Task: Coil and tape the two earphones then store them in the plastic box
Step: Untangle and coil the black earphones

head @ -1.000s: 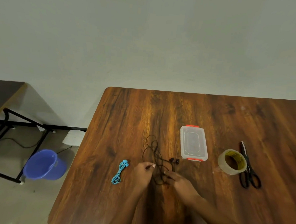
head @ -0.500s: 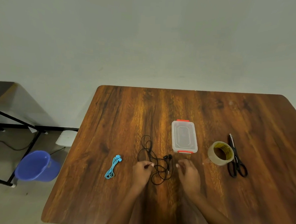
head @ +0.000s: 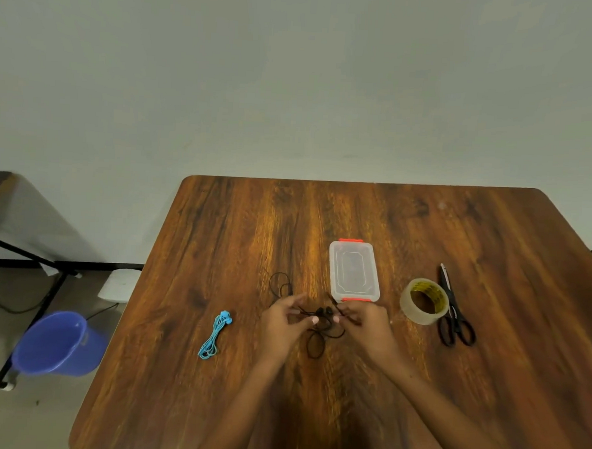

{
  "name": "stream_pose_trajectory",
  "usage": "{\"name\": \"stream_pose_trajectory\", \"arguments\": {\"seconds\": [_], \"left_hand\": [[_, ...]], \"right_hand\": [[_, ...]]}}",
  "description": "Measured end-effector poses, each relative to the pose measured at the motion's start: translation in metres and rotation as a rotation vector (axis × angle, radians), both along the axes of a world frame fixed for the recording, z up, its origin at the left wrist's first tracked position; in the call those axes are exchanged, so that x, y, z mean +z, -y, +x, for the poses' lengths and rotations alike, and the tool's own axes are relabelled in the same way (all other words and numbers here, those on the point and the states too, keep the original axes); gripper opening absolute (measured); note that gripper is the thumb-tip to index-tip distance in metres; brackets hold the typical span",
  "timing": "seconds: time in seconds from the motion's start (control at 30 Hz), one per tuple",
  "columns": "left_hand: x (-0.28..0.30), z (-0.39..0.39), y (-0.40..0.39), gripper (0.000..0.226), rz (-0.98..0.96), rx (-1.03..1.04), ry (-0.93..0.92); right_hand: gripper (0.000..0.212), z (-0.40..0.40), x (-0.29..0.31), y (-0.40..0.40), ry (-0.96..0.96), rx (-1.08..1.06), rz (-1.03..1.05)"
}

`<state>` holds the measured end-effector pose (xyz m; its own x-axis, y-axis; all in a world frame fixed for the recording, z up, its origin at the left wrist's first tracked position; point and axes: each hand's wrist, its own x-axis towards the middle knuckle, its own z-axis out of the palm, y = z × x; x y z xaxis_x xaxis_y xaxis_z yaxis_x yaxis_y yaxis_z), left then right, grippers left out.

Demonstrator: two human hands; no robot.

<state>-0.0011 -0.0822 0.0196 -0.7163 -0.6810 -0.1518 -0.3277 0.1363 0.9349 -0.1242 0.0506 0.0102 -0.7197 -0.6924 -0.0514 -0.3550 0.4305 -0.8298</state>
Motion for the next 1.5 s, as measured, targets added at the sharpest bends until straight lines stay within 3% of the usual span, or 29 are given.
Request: {"name": "stream_pose_trajectory", "arguments": {"seconds": [0.07,0.2,0.43,0.6,0.8,0.93,1.1,1.5], "left_hand": [[0.011,-0.006,0.0,0.052,-0.037,-0.023,-0.027],[0.028,-0.019,0.003,0.038,-0.091,-0.071,-0.122],[0.037,-0.026,0.009,0.012,0.051,-0.183,-0.192],[0.04,-0.023,0.021,0.014,0.111,-0.244,-0.165],[0.055,-0.027,0.017,0.01,0.225,-0.289,-0.187],[0.068,-0.029,0.008,0.009,0.267,-0.361,-0.219],[0.072,-0.018,0.016,0.022,0.212,-0.405,-0.17],[0.082,0.002,0.031,0.01,0.103,-0.226,-0.285]], "right_hand": [[0.017,-0.004,0.021,-0.003,0.03,0.037,-0.04],[0.012,-0.013,0.052,-0.008,0.018,0.102,-0.055],[0.014,-0.019,0.072,-0.019,-0.053,0.114,-0.083],[0.014,-0.025,0.071,-0.034,-0.056,0.058,-0.086],[0.049,-0.02,0.076,-0.026,-0.01,0.169,-0.014],[0.031,-0.004,0.082,-0.014,-0.117,0.154,-0.154],[0.019,-0.01,0.085,-0.021,-0.086,0.072,-0.175],[0.008,-0.014,0.09,-0.024,-0.02,0.098,-0.155]]}}
